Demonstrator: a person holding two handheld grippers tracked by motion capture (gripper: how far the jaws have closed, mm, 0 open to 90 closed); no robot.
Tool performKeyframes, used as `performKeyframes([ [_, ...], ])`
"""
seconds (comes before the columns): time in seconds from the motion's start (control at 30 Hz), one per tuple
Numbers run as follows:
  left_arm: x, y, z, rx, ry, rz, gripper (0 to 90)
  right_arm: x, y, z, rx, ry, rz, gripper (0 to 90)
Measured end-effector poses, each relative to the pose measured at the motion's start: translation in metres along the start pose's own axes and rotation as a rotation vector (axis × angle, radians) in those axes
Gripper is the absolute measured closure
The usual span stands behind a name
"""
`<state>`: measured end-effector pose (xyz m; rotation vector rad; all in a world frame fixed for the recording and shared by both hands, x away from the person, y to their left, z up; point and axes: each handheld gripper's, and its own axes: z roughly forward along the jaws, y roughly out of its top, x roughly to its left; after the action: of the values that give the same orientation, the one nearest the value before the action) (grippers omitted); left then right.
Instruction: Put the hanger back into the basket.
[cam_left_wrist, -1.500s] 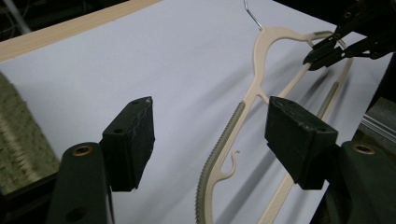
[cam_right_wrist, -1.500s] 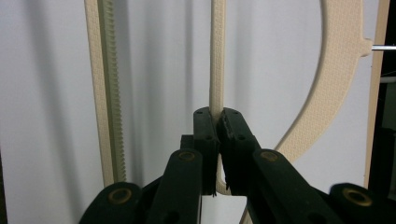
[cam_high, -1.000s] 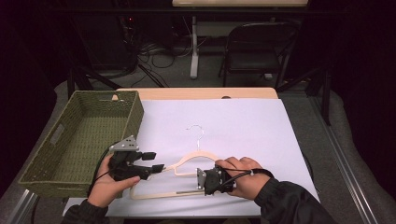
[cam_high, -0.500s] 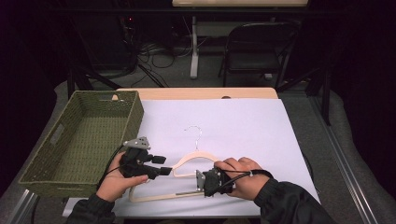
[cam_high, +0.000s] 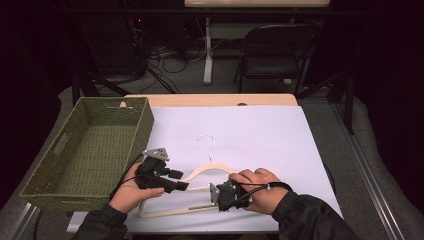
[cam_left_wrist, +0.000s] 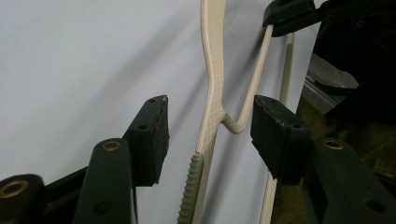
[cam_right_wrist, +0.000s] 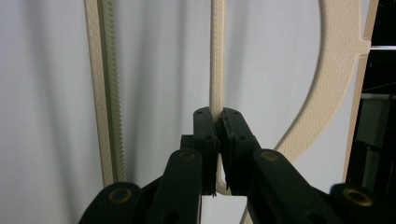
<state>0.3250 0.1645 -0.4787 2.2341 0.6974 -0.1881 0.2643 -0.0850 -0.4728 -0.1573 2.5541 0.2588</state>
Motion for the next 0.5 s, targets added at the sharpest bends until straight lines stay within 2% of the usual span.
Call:
performKeyframes([
  [0.2,0.000,-0.001,0.007,0.028,-0.029,0.005,49.5,0.000,0.001,0.001,-0.003,-0.010,-0.006,85.6],
  [0.33,0.001,-0.001,0.011,0.041,-0.046,-0.006,49.6,0.001,0.002,0.001,-0.007,-0.014,-0.009,85.6],
  [0.43,0.001,-0.002,0.014,0.050,-0.056,-0.006,52.8,0.001,0.002,0.002,-0.021,-0.021,-0.013,85.6],
  [0.5,0.002,-0.002,0.015,0.057,-0.066,-0.004,57.2,0.001,0.002,0.001,-0.009,-0.021,-0.024,85.6],
])
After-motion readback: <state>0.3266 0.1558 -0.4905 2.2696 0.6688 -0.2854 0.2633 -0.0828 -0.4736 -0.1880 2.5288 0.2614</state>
